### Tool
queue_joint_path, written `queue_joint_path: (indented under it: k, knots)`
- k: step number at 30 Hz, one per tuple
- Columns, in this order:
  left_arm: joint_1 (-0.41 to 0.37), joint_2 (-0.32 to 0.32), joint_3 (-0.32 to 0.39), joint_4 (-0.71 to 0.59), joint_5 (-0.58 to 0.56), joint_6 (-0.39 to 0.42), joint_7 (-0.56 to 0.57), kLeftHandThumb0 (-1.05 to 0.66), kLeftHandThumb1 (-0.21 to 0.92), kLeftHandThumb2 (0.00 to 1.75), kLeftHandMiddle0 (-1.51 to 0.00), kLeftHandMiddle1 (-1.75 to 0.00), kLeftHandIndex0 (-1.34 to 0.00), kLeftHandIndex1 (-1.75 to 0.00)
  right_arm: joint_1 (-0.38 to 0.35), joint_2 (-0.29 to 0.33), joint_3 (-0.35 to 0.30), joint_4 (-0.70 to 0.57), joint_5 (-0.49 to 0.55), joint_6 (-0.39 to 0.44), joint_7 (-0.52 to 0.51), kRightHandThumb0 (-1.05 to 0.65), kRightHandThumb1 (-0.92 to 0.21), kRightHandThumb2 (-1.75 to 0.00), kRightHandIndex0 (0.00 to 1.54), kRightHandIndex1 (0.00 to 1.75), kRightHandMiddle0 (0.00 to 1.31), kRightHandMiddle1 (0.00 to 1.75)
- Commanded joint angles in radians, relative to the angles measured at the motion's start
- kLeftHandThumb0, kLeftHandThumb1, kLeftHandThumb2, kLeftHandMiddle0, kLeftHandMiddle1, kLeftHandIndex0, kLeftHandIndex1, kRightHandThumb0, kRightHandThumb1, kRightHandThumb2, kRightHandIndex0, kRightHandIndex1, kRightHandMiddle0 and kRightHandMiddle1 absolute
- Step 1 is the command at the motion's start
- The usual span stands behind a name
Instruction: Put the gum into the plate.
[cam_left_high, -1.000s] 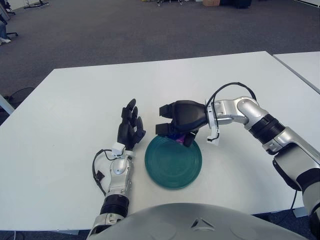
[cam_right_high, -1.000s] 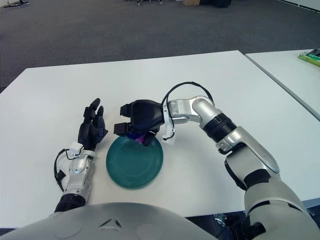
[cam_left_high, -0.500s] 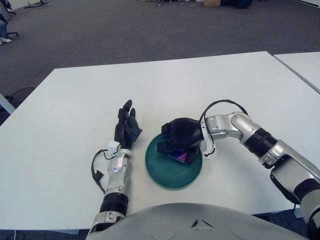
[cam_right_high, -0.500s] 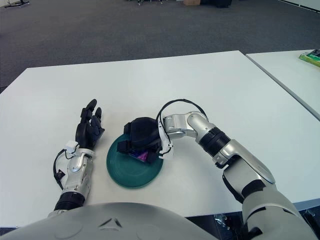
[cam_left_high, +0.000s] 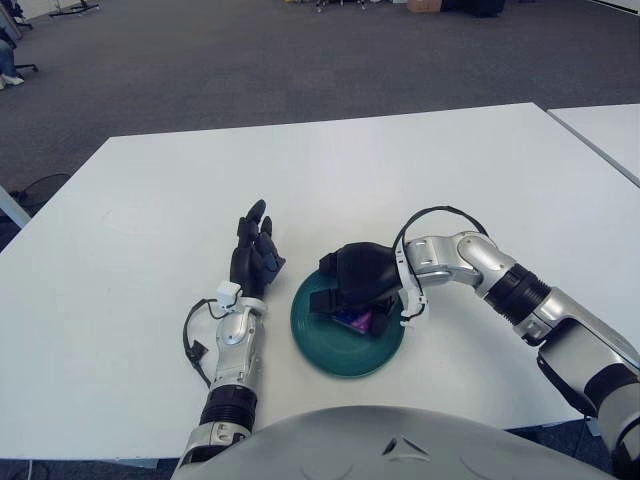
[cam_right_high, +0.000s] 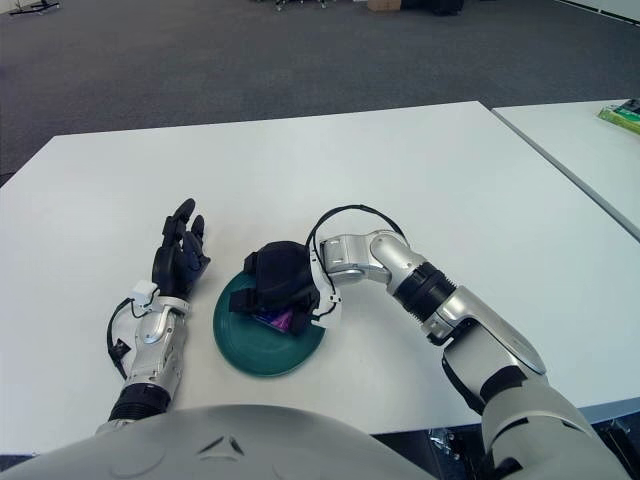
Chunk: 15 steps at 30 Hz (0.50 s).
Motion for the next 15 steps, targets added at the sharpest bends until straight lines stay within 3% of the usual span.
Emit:
queue_joint_path:
  k: [1,10,15]
  knots:
    - [0.099,-0.056,0.005,0.102,-0.029,0.019,0.005,-0.77,0.92,1.01,-0.26,-0.02,0.00,-0.50,0.024,-0.006,-0.003,-0.027,-0.077,0.033,-0.076,-0.41,-0.61,-0.94,1.15,1.75,0.40,1.75]
    - [0.105,-0.067,0.004,0.075,-0.053,0.040,-0.005,-0.78,0.92,1.03,-0.27,-0.02,0.00,-0.54,0.012,-0.002,-0.004,-0.090,-0.132,0.063,-0.103,-0.39,-0.68,-0.85,0.91,1.75,0.35,1.75]
    - [0.108,-0.071,0.001,0.069,-0.066,0.040,-0.010,-0.78,0.92,1.04,-0.27,-0.01,0.00,-0.54,-0.003,-0.015,0.014,-0.093,-0.182,0.043,-0.169,-0.39,-0.70,-0.83,0.81,1.75,0.34,1.75]
